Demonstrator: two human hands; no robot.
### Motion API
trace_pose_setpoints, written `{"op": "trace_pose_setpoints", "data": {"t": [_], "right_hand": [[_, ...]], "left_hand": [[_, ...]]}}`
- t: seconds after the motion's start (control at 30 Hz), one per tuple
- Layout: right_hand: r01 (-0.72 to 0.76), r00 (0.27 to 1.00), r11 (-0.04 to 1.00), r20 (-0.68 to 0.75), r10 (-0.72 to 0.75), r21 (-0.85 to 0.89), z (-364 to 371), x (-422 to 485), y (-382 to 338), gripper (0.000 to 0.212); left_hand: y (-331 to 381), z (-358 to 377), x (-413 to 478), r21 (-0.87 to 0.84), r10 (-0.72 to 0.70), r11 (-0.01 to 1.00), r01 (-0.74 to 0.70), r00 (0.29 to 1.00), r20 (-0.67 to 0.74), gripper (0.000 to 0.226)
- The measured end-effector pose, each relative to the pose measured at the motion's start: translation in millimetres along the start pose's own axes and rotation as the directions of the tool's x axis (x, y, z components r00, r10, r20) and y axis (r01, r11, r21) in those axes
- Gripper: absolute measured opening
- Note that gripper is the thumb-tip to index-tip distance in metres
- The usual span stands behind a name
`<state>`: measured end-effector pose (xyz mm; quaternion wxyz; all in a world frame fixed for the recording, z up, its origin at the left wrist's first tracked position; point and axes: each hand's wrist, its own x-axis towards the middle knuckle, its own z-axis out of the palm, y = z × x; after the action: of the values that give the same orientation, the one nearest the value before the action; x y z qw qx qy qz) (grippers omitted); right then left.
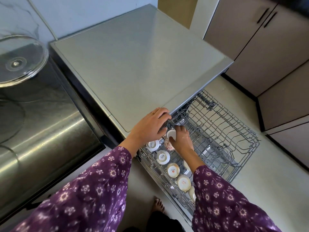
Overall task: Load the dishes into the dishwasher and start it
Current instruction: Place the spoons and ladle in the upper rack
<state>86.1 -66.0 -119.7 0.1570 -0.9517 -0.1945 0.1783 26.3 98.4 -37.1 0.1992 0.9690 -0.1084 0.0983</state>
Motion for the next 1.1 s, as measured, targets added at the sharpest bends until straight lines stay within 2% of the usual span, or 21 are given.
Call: {"op": "trace_pose_setpoints", "data": {"t": [0.17, 0.27, 0.37, 0.53, 0.73, 0.87, 1.0, 1.1], "right_hand": [[0.183, 0.968, 0.983, -0.172, -0.181, -0.003, -40, -38, -43, 0.024], [0.27, 0.939, 0.963, -0.214, -0.268, -0.021, -56, -63, -75, 0.02], [0.35, 0.911, 0.935, -0.214, -0.354, -0.055, -64, -85, -114, 0.024], [0.491, 0.831, 0.871, -0.293, -0.472, -0.011, -69, -117, -208, 0.02], [0.671, 0.729, 0.737, -0.246, -0.638, 0.076, -58, -160, -345, 0.022], [0.742, 0.668, 0.663, -0.193, -0.719, 0.096, -43, -191, -425, 0.02], [0.808, 0.589, 0.579, -0.156, -0.793, 0.111, -18, -229, -497, 0.019], [0.852, 0.521, 0.509, -0.119, -0.845, 0.119, 1, -256, -541, 0.017]], "left_hand": [[4, -21, -15, -0.06, -0.107, 0.993, 0.104, 0.993, -0.046, 0.038], [6, -49, -43, -0.131, -0.235, 0.967, 0.219, 0.965, -0.12, 0.041], [3, -89, -83, -0.184, -0.328, 0.938, 0.293, 0.922, -0.207, 0.04], [-13, -163, -167, -0.164, -0.436, 0.9, 0.404, 0.837, -0.329, 0.036], [-33, -250, -291, -0.141, -0.563, 0.81, 0.569, 0.685, -0.463, 0.039], [-39, -295, -378, -0.155, -0.632, 0.738, 0.657, 0.592, -0.5, 0.048], [-35, -329, -464, -0.196, -0.678, 0.661, 0.724, 0.465, -0.569, 0.04], [-26, -340, -527, -0.227, -0.718, 0.572, 0.788, 0.347, -0.604, 0.042]]}}
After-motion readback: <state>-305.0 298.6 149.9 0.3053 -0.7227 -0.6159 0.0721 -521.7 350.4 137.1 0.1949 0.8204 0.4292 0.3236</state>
